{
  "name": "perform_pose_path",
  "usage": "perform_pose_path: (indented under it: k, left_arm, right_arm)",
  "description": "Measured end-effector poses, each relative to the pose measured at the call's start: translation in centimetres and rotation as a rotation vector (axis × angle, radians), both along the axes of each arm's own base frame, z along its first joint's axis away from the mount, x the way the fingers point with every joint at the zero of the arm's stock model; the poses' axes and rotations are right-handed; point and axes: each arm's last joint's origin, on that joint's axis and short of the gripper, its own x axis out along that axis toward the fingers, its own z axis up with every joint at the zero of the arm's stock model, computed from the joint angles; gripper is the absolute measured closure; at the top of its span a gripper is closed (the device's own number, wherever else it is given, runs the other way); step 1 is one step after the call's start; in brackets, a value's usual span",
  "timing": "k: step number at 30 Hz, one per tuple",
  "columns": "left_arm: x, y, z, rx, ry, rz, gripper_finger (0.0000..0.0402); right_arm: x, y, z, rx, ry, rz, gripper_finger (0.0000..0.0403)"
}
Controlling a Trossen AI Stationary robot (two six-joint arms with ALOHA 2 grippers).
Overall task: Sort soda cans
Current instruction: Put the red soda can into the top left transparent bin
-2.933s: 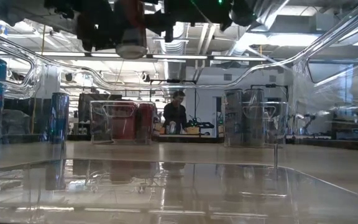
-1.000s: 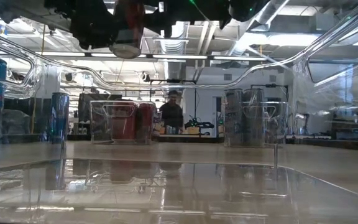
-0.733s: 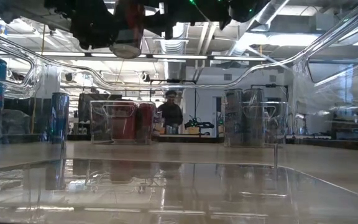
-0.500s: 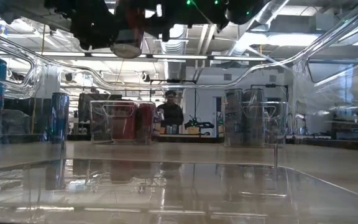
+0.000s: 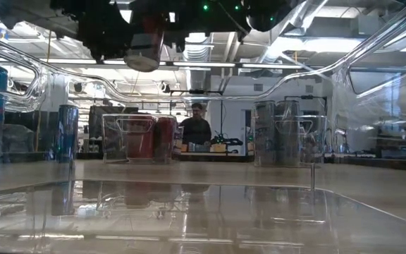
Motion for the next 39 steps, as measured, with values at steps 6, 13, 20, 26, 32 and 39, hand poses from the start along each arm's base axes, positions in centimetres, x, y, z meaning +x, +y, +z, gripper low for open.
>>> perform_pose_path:
  k: [6, 13, 20, 26, 32, 39]
  left_arm:
    - [0.0, 0.0, 0.0, -0.005, -0.004, 0.001, 0.0099]
    - [0.0, 0.0, 0.0, -0.005, -0.004, 0.010, 0.0096]
    - [-0.2, 0.1, -0.5, 0.032, 0.062, 0.034, 0.0049]
    - [-1.0, 0.6, -1.6, 0.102, 0.219, 0.176, 0.0033]
    - [-2.2, 1.0, -1.2, 0.095, 0.210, 0.300, 0.0032]
    - [-3.7, 1.2, 0.1, 0.072, 0.128, 0.303, 0.0031]
  right_arm:
    - [-0.1, -0.3, 0.0, 0.026, 0.013, 0.002, 0.0062]
    - [-0.1, -0.3, 0.0, 0.034, 0.020, 0.006, 0.0098]
    - [-0.3, -1.5, -0.5, 0.050, 0.055, -0.036, 0.0098]
    - [-0.7, -3.9, -0.4, 0.051, 0.044, -0.111, 0.0099]
    - [-0.9, -6.5, -1.3, 0.044, 0.046, -0.193, 0.0099]
    - [-0.7, -9.7, -3.9, 0.083, 0.075, -0.278, 0.0099]
